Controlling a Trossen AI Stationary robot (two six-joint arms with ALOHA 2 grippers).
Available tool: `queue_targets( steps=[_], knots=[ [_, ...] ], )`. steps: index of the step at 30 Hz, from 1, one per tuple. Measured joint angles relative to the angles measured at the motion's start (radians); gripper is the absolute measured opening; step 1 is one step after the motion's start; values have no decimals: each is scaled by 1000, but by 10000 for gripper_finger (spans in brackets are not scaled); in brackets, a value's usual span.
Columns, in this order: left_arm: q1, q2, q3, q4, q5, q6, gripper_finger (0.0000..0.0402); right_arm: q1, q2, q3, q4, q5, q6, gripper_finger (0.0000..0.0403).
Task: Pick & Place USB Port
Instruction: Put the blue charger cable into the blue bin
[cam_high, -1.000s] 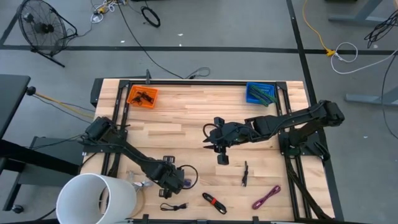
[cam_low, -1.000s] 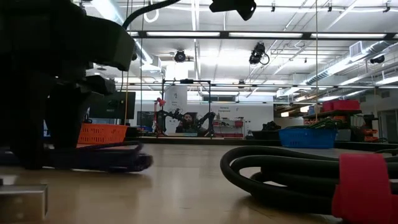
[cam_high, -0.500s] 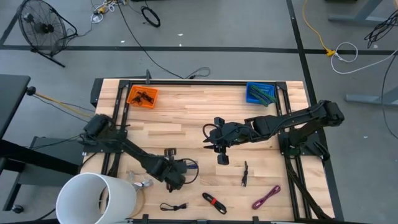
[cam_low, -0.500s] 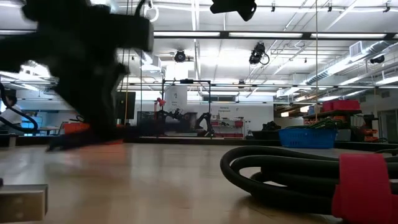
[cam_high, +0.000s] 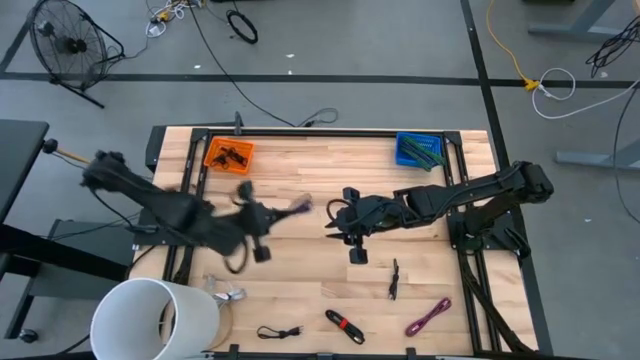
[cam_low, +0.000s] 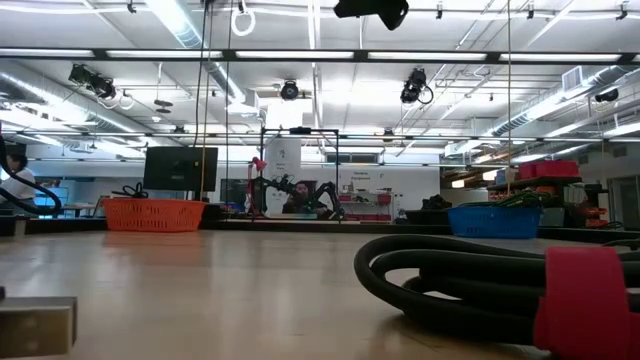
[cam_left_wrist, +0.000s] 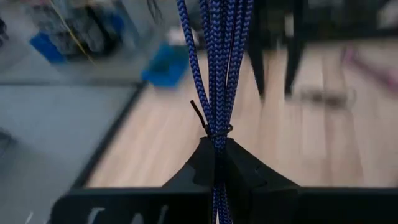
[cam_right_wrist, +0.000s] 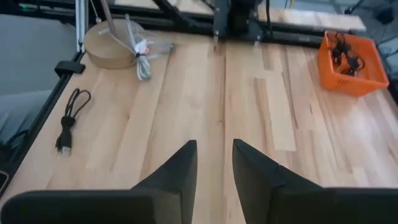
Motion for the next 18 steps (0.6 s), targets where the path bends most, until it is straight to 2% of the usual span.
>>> queue_targets(
  steps=[3, 7, 10, 18],
  knots=[
    [-3, -81, -11, 129, -9, 105, 14, -8, 0, 0, 51, 3, -29, 102],
    [20, -112, -40, 274, 95, 229, 14, -20, 0, 0, 148, 0, -72, 102],
    [37, -105, -44, 303, 138, 260, 14, -27, -3, 0, 233, 0, -110, 102],
    [85, -62, -45, 323, 149, 280, 14, -32, -32, 1, 502, 0, -219, 102]
  ],
)
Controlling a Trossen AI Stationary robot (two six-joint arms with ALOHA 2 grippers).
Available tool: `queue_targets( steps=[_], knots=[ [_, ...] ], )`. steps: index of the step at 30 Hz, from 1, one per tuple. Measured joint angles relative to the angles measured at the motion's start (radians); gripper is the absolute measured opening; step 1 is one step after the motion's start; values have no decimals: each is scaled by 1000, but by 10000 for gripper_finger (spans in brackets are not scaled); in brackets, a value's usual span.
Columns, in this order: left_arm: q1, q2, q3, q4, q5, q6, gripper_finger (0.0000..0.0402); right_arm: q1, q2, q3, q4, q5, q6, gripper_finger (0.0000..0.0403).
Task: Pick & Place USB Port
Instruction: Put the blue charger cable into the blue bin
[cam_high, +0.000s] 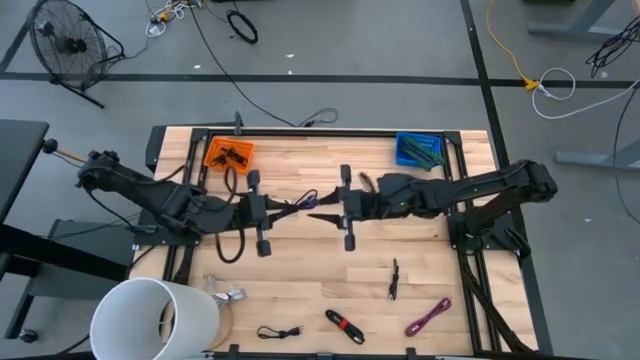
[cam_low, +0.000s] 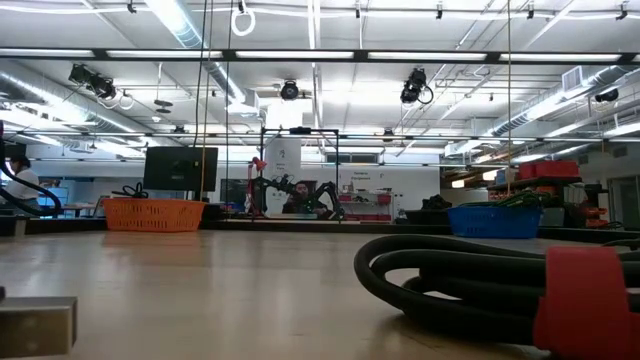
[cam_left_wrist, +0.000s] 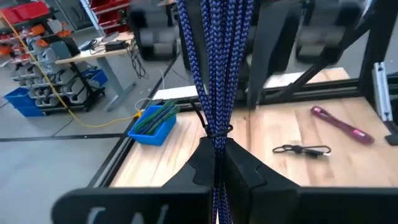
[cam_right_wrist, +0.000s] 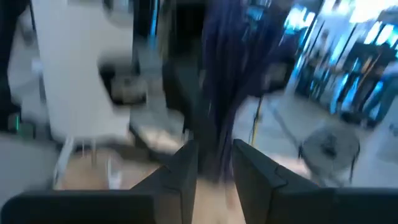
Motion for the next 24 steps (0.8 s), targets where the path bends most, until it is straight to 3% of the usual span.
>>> queue_targets(
  steps=[8, 24],
  knots=[
    [31, 0, 0, 37, 51, 1, 14, 0, -59, 1, 69, -70, 7, 111],
    [77, 72, 1, 140, 122, 36, 14, -2, -66, 0, 91, -25, -19, 171]
  ],
)
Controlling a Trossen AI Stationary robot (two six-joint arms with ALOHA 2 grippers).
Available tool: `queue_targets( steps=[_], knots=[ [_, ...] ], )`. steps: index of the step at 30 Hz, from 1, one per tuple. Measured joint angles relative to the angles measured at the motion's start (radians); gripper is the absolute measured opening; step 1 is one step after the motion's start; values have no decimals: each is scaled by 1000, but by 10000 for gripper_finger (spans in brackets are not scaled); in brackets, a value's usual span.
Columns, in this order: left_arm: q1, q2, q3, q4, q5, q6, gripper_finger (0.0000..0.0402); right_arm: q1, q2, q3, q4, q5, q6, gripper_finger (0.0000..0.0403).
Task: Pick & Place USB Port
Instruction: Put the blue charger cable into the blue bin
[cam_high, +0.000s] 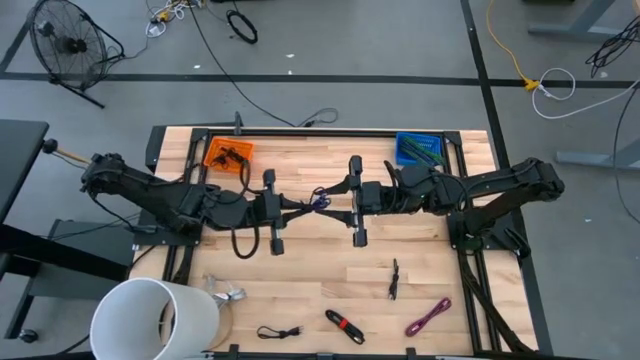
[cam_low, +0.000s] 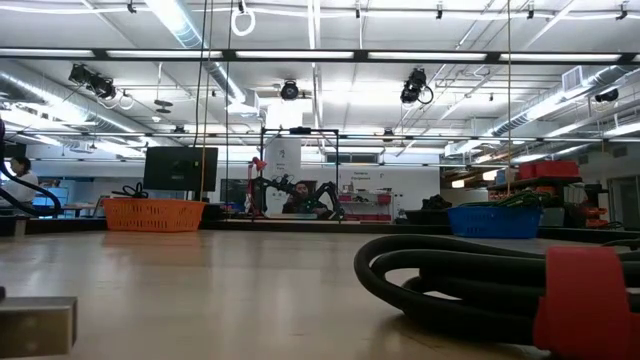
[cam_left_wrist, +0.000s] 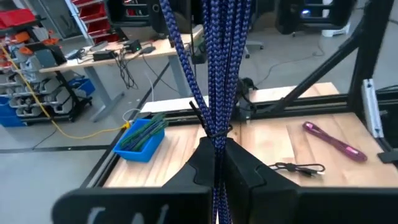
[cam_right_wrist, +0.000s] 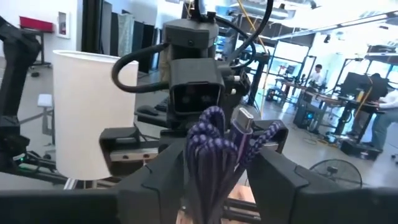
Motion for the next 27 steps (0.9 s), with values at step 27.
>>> queue_targets(
  steps=[27],
  knots=[
    [17, -6, 0, -117, -80, 10, 71, -54, -165, -1, -607, 540, 77, 17]
  ],
)
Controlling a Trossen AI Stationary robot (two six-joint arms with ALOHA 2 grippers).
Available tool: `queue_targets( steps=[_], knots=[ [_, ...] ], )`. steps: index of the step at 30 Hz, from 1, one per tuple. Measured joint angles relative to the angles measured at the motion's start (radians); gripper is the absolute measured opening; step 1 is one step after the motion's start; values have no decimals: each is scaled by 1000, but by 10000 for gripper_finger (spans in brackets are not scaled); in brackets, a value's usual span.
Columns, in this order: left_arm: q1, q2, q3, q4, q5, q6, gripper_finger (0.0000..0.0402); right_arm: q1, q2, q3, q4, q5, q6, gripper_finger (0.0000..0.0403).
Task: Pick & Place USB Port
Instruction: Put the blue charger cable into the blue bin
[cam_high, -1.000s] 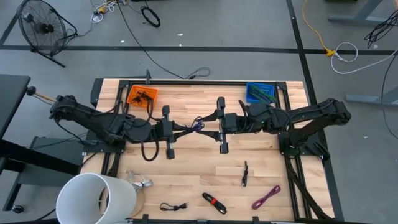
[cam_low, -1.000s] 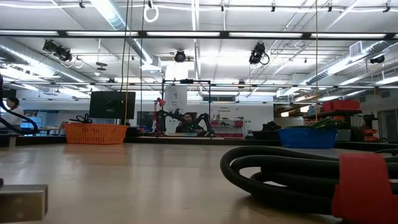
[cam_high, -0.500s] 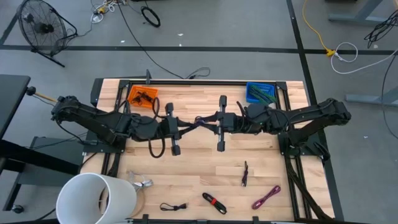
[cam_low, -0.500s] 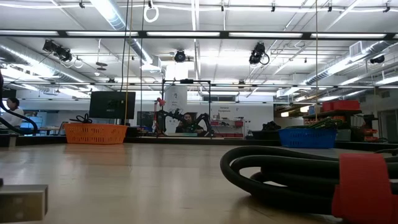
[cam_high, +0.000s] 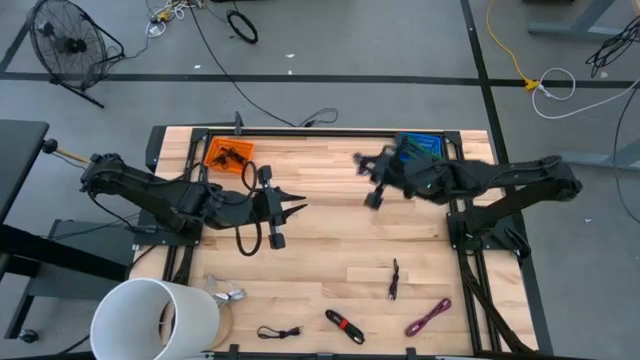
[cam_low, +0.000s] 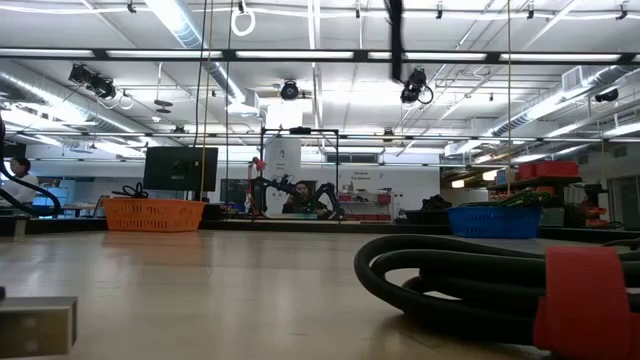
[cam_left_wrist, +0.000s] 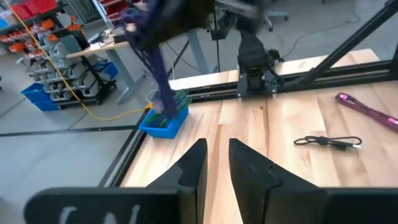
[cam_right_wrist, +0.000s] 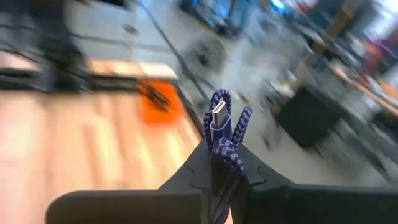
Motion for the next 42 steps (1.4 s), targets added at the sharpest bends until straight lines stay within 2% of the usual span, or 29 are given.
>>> queue_targets(
  steps=[3, 10, 15, 23, 32, 42],
  knots=[
    [0, 1, 0, -23, 0, -20, 71, -55, -44, 0, -170, 69, 91, 17],
    [0, 2, 0, -70, 1, -52, 71, -228, -105, 0, -434, 110, 219, 17],
    [0, 2, 0, -74, 2, -54, 71, -380, -88, 1, -469, 109, 212, 17],
    [0, 2, 0, -109, 2, -81, 71, -591, 41, 1, -592, 129, 192, 17],
    [0, 2, 0, -181, 12, -134, 71, -663, 191, 1, -583, 200, 116, 16],
    [0, 3, 0, -243, 57, -190, 71, -726, 313, 0, -549, 192, 76, 16]
  ],
)
